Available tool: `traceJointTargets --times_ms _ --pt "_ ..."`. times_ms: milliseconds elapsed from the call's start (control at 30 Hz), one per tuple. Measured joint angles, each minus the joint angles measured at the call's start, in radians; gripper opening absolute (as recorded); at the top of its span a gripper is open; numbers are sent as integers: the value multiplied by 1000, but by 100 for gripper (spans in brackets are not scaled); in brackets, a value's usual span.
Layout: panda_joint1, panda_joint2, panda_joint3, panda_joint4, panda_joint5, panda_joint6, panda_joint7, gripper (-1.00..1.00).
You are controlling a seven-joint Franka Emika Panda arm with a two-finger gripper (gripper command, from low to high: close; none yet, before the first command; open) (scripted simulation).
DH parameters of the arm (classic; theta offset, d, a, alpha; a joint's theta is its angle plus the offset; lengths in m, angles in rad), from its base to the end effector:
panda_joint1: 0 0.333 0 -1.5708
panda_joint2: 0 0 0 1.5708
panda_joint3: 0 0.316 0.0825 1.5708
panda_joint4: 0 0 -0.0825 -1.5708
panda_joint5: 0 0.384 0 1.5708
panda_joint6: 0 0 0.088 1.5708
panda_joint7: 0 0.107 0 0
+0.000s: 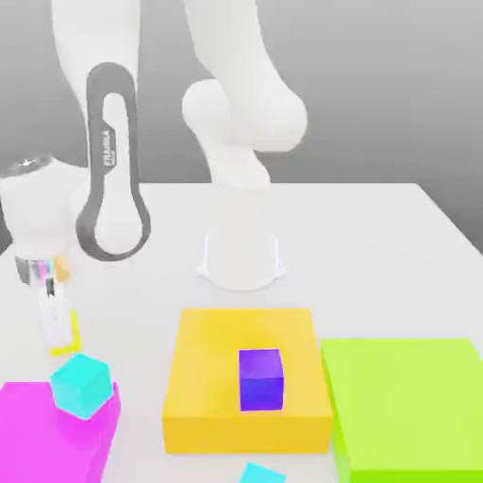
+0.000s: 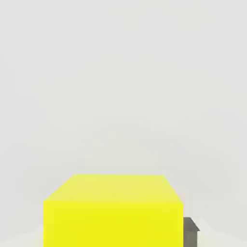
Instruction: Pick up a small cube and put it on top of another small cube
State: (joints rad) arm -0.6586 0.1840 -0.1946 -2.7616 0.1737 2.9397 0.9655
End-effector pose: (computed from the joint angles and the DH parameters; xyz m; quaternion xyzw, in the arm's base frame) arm 0.2389 -0.2981 0.1621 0.5463 -0.8376 0.0003 0.0003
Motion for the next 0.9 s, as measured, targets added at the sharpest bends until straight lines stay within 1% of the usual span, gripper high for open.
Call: traceJointTargets --times_ms 67,100,167,267,400,600,667,767,800,900 --pt "16 -73 -34 -15 -74 -55 54 -100" --pt "27 -104 -30 -17 -102 -83 78 -100" --pt "98 -150 7 -5 -130 -139 115 -100" --pt "235 -208 60 23 -143 -221 157 -100" --pt "363 -280 143 63 -146 -332 205 -100" --pt "538 -381 317 122 -126 -494 258 -100" --pt "556 -349 341 120 -133 -461 272 -100" --pt "558 -255 353 101 -152 -349 288 -100" --pt "558 -237 353 97 -156 -327 292 100" --pt "558 -237 353 97 -156 -327 292 100"
